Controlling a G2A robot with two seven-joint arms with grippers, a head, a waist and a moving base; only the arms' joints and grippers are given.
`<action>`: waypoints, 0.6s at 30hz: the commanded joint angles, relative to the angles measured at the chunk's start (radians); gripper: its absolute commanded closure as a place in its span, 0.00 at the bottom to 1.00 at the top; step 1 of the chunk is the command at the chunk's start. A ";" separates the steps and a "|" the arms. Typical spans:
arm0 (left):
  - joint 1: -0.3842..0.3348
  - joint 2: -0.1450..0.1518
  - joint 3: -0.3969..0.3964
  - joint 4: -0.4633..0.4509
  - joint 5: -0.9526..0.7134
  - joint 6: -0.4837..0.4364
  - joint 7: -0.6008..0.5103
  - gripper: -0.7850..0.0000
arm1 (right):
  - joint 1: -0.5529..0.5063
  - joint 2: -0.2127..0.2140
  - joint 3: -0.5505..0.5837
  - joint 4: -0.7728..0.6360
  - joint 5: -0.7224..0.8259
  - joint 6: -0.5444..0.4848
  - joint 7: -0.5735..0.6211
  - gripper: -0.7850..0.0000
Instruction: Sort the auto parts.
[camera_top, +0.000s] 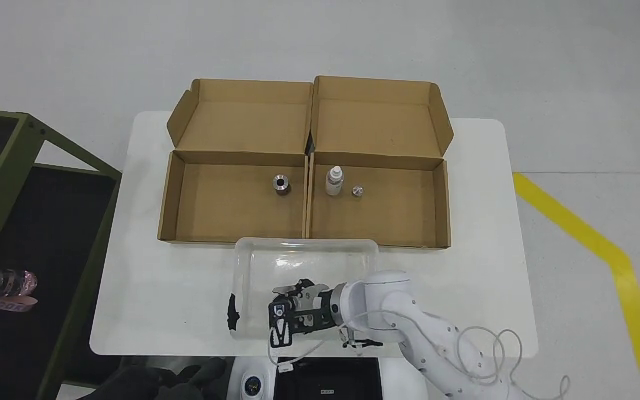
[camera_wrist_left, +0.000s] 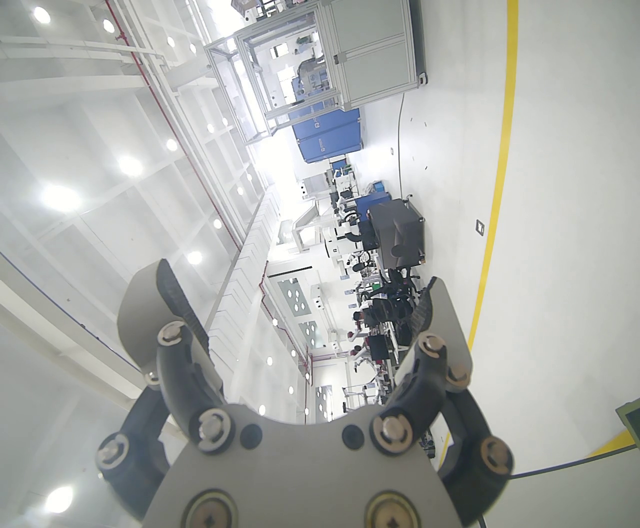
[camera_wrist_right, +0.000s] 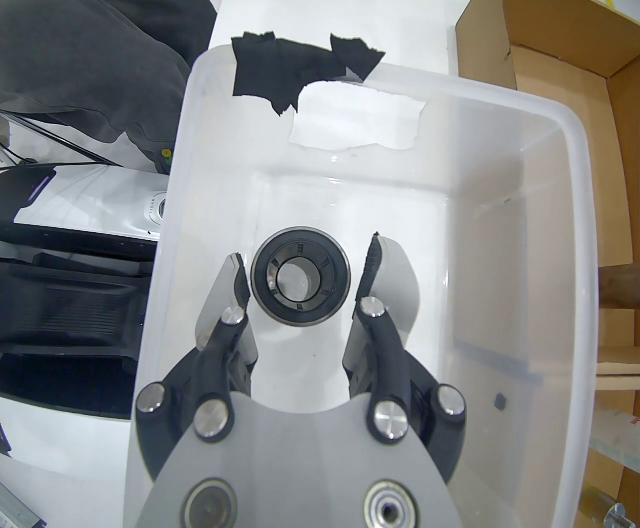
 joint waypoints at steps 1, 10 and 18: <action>0.000 0.000 0.000 0.000 0.000 0.000 0.000 0.00 | 0.007 0.000 -0.005 0.007 0.002 0.002 0.001 0.42; 0.000 0.000 0.000 0.000 0.000 0.000 0.000 0.00 | 0.045 -0.005 -0.035 0.043 0.012 0.014 0.004 0.34; 0.000 0.000 0.000 0.000 0.000 0.000 0.000 0.00 | 0.078 -0.013 -0.070 0.085 0.033 0.023 0.009 0.47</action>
